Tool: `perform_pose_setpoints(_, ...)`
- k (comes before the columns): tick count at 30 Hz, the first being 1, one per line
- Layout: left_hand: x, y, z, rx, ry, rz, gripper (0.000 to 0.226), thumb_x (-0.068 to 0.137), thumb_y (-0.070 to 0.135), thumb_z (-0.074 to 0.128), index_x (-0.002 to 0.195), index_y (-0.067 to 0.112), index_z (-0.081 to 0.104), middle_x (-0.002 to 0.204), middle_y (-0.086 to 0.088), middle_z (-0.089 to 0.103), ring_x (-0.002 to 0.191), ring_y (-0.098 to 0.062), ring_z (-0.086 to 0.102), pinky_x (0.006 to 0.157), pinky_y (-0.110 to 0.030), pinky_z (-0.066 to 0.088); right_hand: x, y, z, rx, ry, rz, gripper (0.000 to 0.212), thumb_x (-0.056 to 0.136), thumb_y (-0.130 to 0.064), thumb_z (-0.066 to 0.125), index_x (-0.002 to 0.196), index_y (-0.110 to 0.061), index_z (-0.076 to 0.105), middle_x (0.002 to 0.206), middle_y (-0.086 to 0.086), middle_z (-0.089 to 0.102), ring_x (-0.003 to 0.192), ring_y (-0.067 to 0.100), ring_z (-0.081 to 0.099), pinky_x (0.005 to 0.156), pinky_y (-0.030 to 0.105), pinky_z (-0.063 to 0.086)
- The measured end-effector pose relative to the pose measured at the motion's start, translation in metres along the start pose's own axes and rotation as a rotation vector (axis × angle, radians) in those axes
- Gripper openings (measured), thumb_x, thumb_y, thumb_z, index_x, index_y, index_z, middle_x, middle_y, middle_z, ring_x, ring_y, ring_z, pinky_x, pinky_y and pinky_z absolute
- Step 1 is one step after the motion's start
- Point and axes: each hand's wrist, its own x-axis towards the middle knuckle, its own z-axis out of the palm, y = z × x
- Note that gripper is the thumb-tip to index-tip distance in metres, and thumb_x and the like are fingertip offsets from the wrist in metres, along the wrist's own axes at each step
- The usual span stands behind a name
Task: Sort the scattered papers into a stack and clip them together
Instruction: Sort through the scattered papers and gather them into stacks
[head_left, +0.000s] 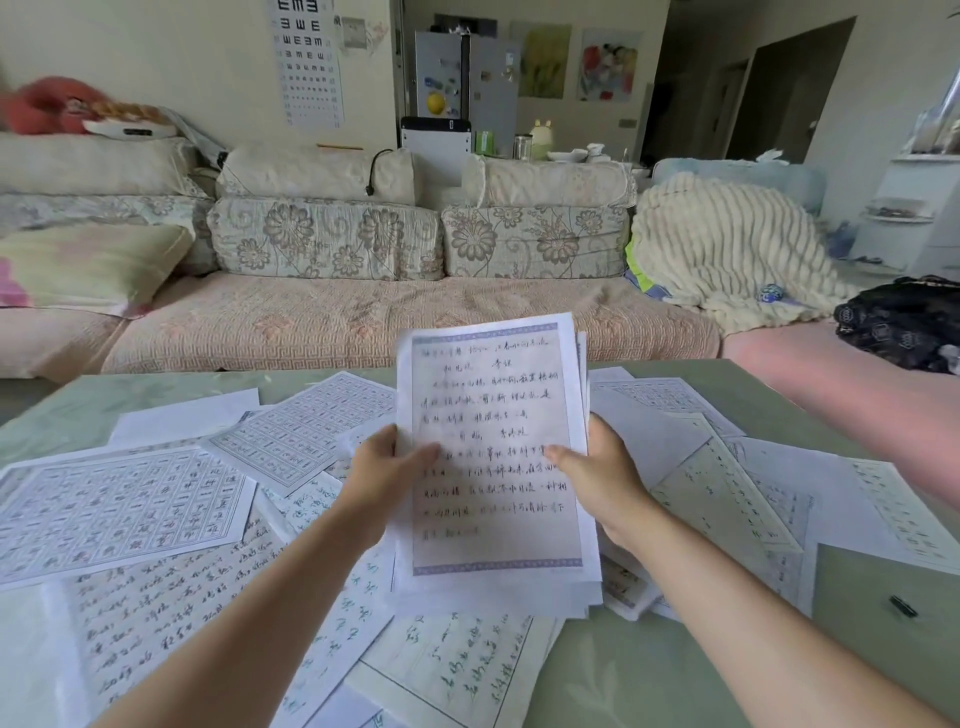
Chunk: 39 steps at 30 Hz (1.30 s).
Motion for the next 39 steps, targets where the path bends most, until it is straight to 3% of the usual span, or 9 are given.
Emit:
perform_pose_setpoints(2, -0.006, 0.015, 0.004, -0.045, 0.064, 0.122, 0.018, 0.083, 0.021, 0.074, 0.097, 0.014, 0.067, 0.090, -0.003, 0.075, 0.083, -0.023, 0.073, 0.075, -0.047, 0.060, -0.001, -0.013, -0.001, 0.057, 0.045, -0.084, 0.030, 0.094, -0.007, 0.060, 0.118, -0.025, 0.056, 0.111, -0.015, 0.065, 0.100, -0.003, 0.061, 0.085, 0.023, 0.049)
perform_pose_setpoints(8, -0.034, 0.041, 0.015, -0.166, 0.103, 0.383, 0.021, 0.089, 0.016, 0.067, 0.108, 0.022, 0.063, 0.096, 0.006, 0.074, 0.084, -0.007, 0.071, 0.066, -0.024, 0.057, -0.007, -0.042, -0.009, 0.167, 0.149, -0.216, 0.046, 0.091, 0.000, 0.061, 0.129, -0.021, 0.045, 0.115, -0.013, 0.064, 0.091, -0.014, 0.062, 0.076, 0.005, 0.049)
perform_pose_setpoints(12, -0.041, 0.032, 0.013, -0.107, 0.155, 0.393, 0.027, 0.085, 0.018, 0.072, 0.106, 0.025, 0.057, 0.099, 0.004, 0.071, 0.089, -0.012, 0.070, 0.073, -0.037, 0.060, -0.016, -0.037, -0.007, 0.087, 0.100, -0.146, 0.044, 0.092, -0.004, 0.061, 0.129, -0.019, 0.042, 0.113, -0.009, 0.062, 0.094, -0.008, 0.060, 0.069, 0.006, 0.044)
perform_pose_setpoints(16, -0.045, 0.030, 0.010, -0.052, 0.158, 0.413, 0.029, 0.085, 0.015, 0.070, 0.105, 0.029, 0.054, 0.102, 0.004, 0.068, 0.093, -0.013, 0.068, 0.074, -0.034, 0.058, -0.018, -0.036, -0.009, 0.065, 0.104, -0.153, 0.035, 0.091, 0.001, 0.055, 0.118, -0.020, 0.046, 0.100, -0.015, 0.063, 0.080, -0.014, 0.059, 0.062, 0.002, 0.041)
perform_pose_setpoints(20, -0.051, 0.025, 0.012, -0.001, 0.152, 0.429, 0.029, 0.087, 0.016, 0.067, 0.106, 0.032, 0.053, 0.100, 0.006, 0.069, 0.091, -0.011, 0.069, 0.073, -0.033, 0.057, -0.026, -0.031, -0.003, 0.044, 0.058, -0.143, 0.038, 0.091, 0.006, 0.049, 0.117, -0.021, 0.044, 0.103, -0.015, 0.063, 0.079, -0.002, 0.061, 0.062, 0.013, 0.048)
perform_pose_setpoints(25, -0.050, 0.025, 0.012, 0.056, 0.178, 0.449, 0.024, 0.089, 0.016, 0.064, 0.106, 0.028, 0.052, 0.099, 0.006, 0.066, 0.091, -0.010, 0.065, 0.073, -0.031, 0.055, -0.024, -0.028, -0.006, 0.035, 0.113, -0.135, 0.034, 0.092, 0.004, 0.048, 0.117, -0.019, 0.044, 0.107, -0.011, 0.064, 0.085, -0.004, 0.062, 0.065, 0.009, 0.047)
perform_pose_setpoints(30, -0.049, 0.014, 0.013, 0.086, 0.155, 0.385, 0.018, 0.092, 0.018, 0.060, 0.106, 0.025, 0.051, 0.101, 0.002, 0.065, 0.093, -0.015, 0.065, 0.075, -0.034, 0.056, -0.024, -0.015, -0.003, -0.047, 0.072, -0.061, 0.028, 0.091, -0.001, 0.045, 0.115, -0.012, 0.051, 0.094, 0.007, 0.066, 0.072, 0.029, 0.060, 0.066, 0.031, 0.046)
perform_pose_setpoints(33, -0.050, 0.015, 0.013, 0.150, 0.159, 0.385, 0.015, 0.092, 0.019, 0.059, 0.103, 0.023, 0.049, 0.100, -0.002, 0.063, 0.090, -0.020, 0.064, 0.075, -0.041, 0.058, -0.024, -0.012, -0.001, -0.085, 0.049, -0.030, 0.039, 0.096, -0.010, 0.043, 0.135, -0.013, 0.037, 0.081, -0.008, 0.049, 0.063, 0.008, 0.044, 0.061, 0.027, 0.040)
perform_pose_setpoints(39, -0.057, 0.031, 0.024, 0.437, 0.084, 0.375, 0.012, 0.093, 0.018, 0.054, 0.095, 0.019, 0.042, 0.086, 0.006, 0.055, 0.072, -0.011, 0.054, 0.061, -0.035, 0.048, -0.026, -0.018, -0.031, -0.082, 0.048, 0.011, 0.018, 0.090, 0.000, 0.037, 0.104, -0.010, 0.043, 0.079, 0.009, 0.049, 0.058, 0.017, 0.041, 0.050, 0.031, 0.034)
